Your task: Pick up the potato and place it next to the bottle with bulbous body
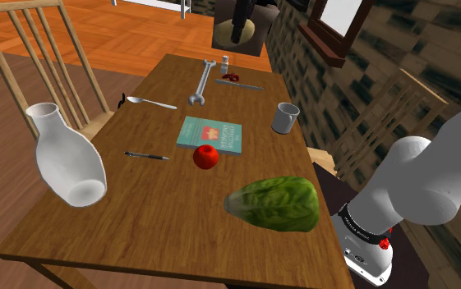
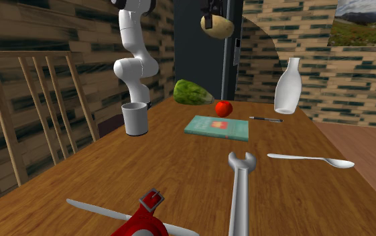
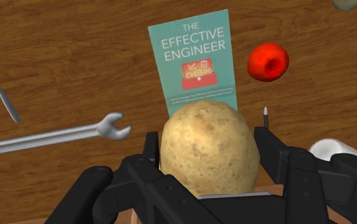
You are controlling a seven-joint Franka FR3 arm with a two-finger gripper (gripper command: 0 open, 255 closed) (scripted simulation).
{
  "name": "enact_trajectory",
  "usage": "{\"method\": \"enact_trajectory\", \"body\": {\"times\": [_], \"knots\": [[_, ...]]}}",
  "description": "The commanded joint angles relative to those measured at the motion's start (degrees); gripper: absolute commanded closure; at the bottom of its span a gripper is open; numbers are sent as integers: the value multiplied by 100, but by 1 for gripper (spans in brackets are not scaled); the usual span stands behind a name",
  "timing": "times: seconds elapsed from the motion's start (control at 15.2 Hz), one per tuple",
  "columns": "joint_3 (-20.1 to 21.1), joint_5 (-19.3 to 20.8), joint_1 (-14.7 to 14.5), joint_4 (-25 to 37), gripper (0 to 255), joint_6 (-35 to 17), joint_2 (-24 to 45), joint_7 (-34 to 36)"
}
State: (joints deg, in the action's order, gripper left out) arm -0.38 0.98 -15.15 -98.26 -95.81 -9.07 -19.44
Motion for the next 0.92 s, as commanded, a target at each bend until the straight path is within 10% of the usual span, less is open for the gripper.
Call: {"method": "enact_trajectory", "body": {"times": [0.0, 0.86], "knots": [[178, 6, -123, -63, 255, -9, -51, 310], [1263, 140, -881, 556, 255, 148, 476, 2155]]}}
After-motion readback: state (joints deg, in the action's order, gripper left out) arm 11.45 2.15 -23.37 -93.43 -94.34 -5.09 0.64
